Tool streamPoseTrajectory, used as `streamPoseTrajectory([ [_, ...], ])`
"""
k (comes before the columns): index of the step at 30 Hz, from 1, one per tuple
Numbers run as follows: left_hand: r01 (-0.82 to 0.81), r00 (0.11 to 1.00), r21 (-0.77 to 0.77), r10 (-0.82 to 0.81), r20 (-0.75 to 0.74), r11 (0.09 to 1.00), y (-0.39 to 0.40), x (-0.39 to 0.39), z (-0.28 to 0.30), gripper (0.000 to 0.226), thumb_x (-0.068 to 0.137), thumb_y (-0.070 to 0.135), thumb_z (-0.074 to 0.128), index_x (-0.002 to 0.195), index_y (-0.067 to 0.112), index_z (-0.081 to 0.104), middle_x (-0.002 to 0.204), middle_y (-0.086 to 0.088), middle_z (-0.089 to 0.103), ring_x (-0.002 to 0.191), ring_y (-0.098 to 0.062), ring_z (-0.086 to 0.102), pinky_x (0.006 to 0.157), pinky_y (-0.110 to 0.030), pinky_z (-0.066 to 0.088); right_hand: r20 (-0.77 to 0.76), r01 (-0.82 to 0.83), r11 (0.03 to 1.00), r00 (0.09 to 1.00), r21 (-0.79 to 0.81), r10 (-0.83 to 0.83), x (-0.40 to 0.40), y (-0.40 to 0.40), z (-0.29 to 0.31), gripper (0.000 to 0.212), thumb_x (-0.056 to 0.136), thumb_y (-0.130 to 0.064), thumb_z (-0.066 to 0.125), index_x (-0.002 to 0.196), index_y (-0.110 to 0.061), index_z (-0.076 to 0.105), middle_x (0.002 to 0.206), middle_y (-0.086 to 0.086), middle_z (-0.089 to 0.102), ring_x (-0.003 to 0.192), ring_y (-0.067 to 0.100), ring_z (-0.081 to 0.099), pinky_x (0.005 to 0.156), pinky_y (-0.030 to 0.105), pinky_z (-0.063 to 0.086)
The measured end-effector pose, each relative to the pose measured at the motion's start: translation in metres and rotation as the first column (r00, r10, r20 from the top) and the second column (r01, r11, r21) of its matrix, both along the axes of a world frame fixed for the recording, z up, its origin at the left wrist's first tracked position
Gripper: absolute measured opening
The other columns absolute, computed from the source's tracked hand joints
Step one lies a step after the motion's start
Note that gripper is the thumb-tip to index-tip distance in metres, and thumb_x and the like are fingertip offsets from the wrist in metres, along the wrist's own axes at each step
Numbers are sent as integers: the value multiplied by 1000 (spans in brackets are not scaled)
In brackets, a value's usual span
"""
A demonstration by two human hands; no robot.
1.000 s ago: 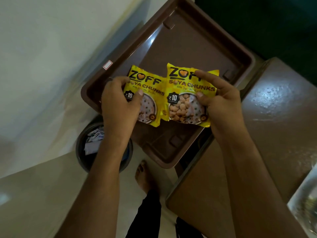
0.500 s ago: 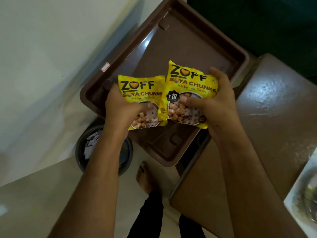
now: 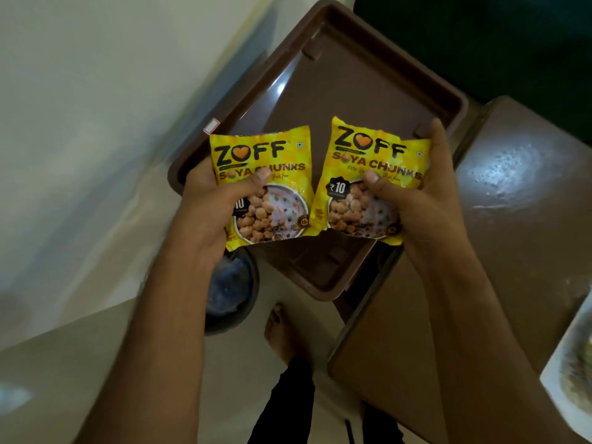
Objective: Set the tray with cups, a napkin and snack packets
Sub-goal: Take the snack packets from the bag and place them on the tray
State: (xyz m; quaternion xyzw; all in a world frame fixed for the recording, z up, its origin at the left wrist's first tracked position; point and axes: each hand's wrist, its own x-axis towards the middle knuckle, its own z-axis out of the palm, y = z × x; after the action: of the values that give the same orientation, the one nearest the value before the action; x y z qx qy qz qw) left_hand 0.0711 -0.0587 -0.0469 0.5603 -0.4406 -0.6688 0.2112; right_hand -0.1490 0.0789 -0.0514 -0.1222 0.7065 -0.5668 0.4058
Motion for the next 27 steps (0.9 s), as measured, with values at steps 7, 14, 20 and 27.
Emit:
streamPoseTrajectory([
  [7,53,998,-70,-54,-12,996,36,-24,14,32,77,20,88,107,18,77,103,0,84,94,-19,81,75,-30,65,-12,-75,996,997,47,76,-20,39,14,50,77,-10,90,121,-3,68,112,11,80,101,29,79,92,57,62],
  [14,138,987,-70,-143,-69,988,99,-69,29,34,72,27,89,104,24,80,109,-4,83,100,-24,81,77,-34,66,84,-29,1000,996,-5,29,-66,115,32,30,90,-11,79,118,-5,69,111,10,81,103,29,79,91,59,62],
  [20,240,967,-22,-241,-84,970,169,-135,39,32,78,27,86,108,22,79,112,-4,82,103,-24,80,84,-40,66,39,50,999,998,14,-50,-118,203,47,31,87,-13,82,116,-9,72,108,6,82,102,26,79,91,57,63],
  [27,345,933,34,-339,-119,938,260,-225,47,22,82,30,81,104,27,81,114,-1,82,107,-22,79,93,-43,60,18,168,986,985,13,-169,-175,313,58,32,87,-10,82,118,-9,72,104,5,83,96,25,81,80,48,67],
])
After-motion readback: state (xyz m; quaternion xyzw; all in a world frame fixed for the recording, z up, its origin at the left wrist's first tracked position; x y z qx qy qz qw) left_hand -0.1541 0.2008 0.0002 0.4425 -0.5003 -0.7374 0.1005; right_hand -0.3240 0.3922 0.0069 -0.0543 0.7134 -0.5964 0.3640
